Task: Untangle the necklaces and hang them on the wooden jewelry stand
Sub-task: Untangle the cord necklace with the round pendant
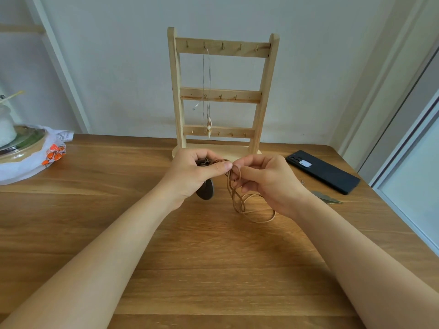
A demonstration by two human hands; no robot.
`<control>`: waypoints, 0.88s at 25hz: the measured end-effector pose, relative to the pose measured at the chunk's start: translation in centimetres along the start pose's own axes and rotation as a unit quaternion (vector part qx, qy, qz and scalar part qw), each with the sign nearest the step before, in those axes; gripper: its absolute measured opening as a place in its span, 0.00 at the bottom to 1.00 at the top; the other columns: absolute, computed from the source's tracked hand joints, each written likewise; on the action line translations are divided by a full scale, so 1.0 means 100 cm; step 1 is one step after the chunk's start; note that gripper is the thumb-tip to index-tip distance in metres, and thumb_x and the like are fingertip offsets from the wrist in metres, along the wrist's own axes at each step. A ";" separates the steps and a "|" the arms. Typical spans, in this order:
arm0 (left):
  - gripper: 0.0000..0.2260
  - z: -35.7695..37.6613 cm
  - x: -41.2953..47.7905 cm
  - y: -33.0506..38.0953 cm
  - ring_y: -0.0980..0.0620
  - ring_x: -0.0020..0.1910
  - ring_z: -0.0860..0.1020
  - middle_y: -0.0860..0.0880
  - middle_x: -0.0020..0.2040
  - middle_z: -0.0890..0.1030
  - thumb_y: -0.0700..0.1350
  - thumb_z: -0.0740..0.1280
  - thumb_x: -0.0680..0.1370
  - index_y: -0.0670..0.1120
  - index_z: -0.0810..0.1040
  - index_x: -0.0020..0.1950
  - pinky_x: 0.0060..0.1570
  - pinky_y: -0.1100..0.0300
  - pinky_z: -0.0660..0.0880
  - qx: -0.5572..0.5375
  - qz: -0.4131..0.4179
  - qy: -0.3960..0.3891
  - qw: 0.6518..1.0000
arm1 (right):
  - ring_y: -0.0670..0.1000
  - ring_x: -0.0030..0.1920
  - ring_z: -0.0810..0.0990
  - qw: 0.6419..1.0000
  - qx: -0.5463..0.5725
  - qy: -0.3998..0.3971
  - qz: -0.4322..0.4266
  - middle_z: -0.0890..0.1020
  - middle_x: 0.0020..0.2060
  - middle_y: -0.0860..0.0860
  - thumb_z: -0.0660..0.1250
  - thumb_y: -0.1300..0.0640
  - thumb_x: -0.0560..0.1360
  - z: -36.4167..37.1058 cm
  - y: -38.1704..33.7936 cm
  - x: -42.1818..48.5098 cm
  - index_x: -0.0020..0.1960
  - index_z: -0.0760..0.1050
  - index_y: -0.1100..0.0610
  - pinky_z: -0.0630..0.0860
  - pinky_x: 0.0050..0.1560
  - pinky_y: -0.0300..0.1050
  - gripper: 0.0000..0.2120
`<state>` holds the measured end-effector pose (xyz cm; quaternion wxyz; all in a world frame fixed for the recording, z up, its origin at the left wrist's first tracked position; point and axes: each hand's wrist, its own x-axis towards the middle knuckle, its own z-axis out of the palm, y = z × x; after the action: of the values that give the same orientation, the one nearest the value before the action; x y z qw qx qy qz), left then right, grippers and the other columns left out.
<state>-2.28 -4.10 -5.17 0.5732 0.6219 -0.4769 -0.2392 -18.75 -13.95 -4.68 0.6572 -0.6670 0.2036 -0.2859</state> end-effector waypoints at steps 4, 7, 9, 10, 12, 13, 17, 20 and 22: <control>0.06 0.001 0.000 0.000 0.54 0.47 0.83 0.49 0.42 0.86 0.46 0.76 0.73 0.44 0.87 0.45 0.50 0.63 0.78 -0.009 0.023 -0.029 0.999 | 0.53 0.33 0.82 0.999 -0.046 0.002 -0.002 0.83 0.36 0.59 0.74 0.65 0.73 0.002 0.001 -0.002 0.47 0.82 0.66 0.78 0.31 0.41 0.05; 0.05 0.001 -0.002 0.006 0.60 0.35 0.78 0.54 0.31 0.80 0.47 0.74 0.75 0.50 0.86 0.39 0.41 0.68 0.73 -0.029 0.008 -0.024 0.999 | 0.53 0.34 0.82 0.998 -0.052 0.029 -0.017 0.84 0.36 0.58 0.71 0.69 0.74 0.000 0.000 -0.001 0.44 0.82 0.65 0.77 0.31 0.43 0.02; 0.12 0.001 -0.002 0.008 0.59 0.33 0.77 0.51 0.28 0.77 0.48 0.73 0.76 0.53 0.84 0.31 0.41 0.69 0.70 -0.026 0.000 -0.031 0.999 | 0.53 0.34 0.80 0.997 -0.054 0.052 -0.020 0.83 0.36 0.58 0.71 0.69 0.74 -0.001 0.000 0.000 0.43 0.84 0.64 0.74 0.31 0.43 0.04; 0.15 0.000 -0.003 0.009 0.59 0.35 0.79 0.49 0.29 0.78 0.48 0.72 0.76 0.52 0.82 0.29 0.41 0.67 0.70 -0.020 -0.003 -0.039 0.999 | 0.53 0.34 0.79 0.997 -0.047 0.059 -0.016 0.82 0.35 0.58 0.70 0.68 0.74 -0.001 -0.001 0.001 0.42 0.84 0.64 0.73 0.32 0.43 0.04; 0.15 0.000 -0.003 0.009 0.59 0.38 0.81 0.48 0.30 0.79 0.48 0.72 0.76 0.50 0.82 0.29 0.42 0.64 0.70 -0.019 -0.007 -0.057 0.998 | 0.51 0.33 0.74 0.998 -0.002 0.059 0.007 0.78 0.32 0.55 0.69 0.68 0.75 -0.002 -0.002 0.003 0.39 0.83 0.60 0.70 0.34 0.44 0.08; 0.12 0.000 -0.003 0.009 0.59 0.36 0.79 0.50 0.30 0.78 0.48 0.73 0.76 0.49 0.84 0.32 0.43 0.64 0.70 -0.018 -0.011 -0.063 0.998 | 0.50 0.33 0.72 0.998 0.027 0.053 0.023 0.75 0.31 0.53 0.67 0.68 0.76 -0.002 -0.003 0.004 0.37 0.82 0.58 0.69 0.36 0.44 0.11; 0.05 -0.001 -0.004 0.010 0.59 0.39 0.79 0.53 0.34 0.82 0.44 0.74 0.75 0.47 0.86 0.40 0.46 0.61 0.73 -0.007 -0.005 -0.061 0.998 | 0.49 0.33 0.69 0.995 0.069 0.033 0.061 0.72 0.31 0.51 0.64 0.66 0.77 -0.001 -0.004 0.005 0.37 0.79 0.56 0.66 0.37 0.43 0.12; 0.04 -0.001 -0.003 0.009 0.52 0.45 0.82 0.45 0.40 0.85 0.45 0.75 0.75 0.47 0.87 0.40 0.52 0.55 0.75 0.027 0.008 -0.048 0.998 | 0.49 0.35 0.71 0.998 0.035 -0.009 0.058 0.75 0.35 0.53 0.67 0.63 0.76 -0.004 -0.005 0.003 0.38 0.80 0.57 0.66 0.36 0.44 0.09; 0.04 -0.002 -0.003 0.009 0.52 0.45 0.82 0.47 0.40 0.85 0.44 0.75 0.75 0.46 0.87 0.41 0.51 0.58 0.76 0.034 0.014 -0.053 0.998 | 0.49 0.34 0.72 0.999 -0.001 -0.027 0.041 0.77 0.35 0.53 0.71 0.63 0.75 -0.006 -0.005 0.003 0.42 0.80 0.60 0.67 0.35 0.43 0.04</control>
<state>-2.52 -3.69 -4.39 0.5288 0.6209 -0.5232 -0.2472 -19.00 -14.59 -4.20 0.6725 -0.6665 0.2134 -0.2408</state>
